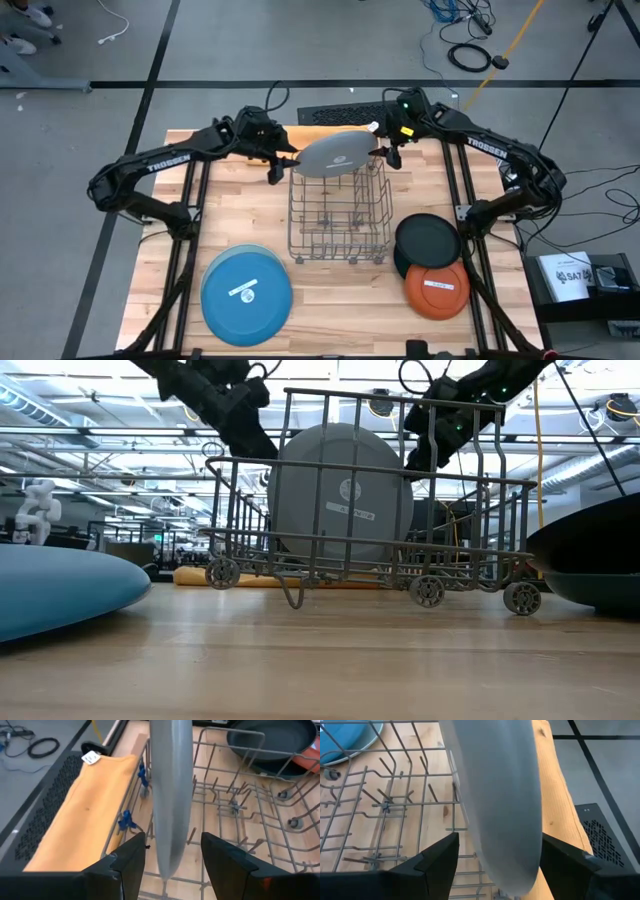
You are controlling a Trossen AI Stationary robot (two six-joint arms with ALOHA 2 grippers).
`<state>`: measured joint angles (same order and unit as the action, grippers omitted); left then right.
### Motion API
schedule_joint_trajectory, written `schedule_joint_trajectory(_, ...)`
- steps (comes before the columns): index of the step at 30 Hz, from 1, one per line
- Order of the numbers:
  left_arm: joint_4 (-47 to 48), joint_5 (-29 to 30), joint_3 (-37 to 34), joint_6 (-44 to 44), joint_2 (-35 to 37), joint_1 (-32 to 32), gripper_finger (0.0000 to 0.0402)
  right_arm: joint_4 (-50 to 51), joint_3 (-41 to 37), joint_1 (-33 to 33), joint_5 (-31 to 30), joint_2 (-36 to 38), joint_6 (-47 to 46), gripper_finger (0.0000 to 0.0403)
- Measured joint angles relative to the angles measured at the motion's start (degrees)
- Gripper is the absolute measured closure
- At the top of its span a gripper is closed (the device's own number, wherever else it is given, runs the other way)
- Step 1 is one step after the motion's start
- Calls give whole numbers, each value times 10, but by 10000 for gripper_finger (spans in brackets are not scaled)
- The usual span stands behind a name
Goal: Sort dishes
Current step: Put the gray plate into the dish rack
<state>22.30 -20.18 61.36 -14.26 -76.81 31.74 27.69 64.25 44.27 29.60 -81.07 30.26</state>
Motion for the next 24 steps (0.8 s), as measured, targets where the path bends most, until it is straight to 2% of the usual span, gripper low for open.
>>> schedule_joint_trajectory(5, -27, -6, 0, 0, -28, 0, 210, -1, 0, 0, 4, -1, 4, 155)
schedule_joint_trajectory(8, -31, -10, 0, -9, -37, 0, 217, -1, 0, 0, 6, 0, 7, 177)
schedule_joint_trajectory(12, -32, -13, 0, -16, -41, 0, 262, 0, 0, -1, 6, 0, 7, 245)
schedule_joint_trajectory(16, -34, -29, 0, -31, -41, 2, 339, 5, 0, -2, 21, 1, 16, 328)
schedule_joint_trajectory(18, -25, -50, 0, -38, -41, 3, 375, 11, 0, -2, 39, 2, 24, 358)
schedule_joint_trajectory(24, -21, -77, 3, -49, -41, 10, 385, 18, 0, -9, 49, 12, 30, 361)
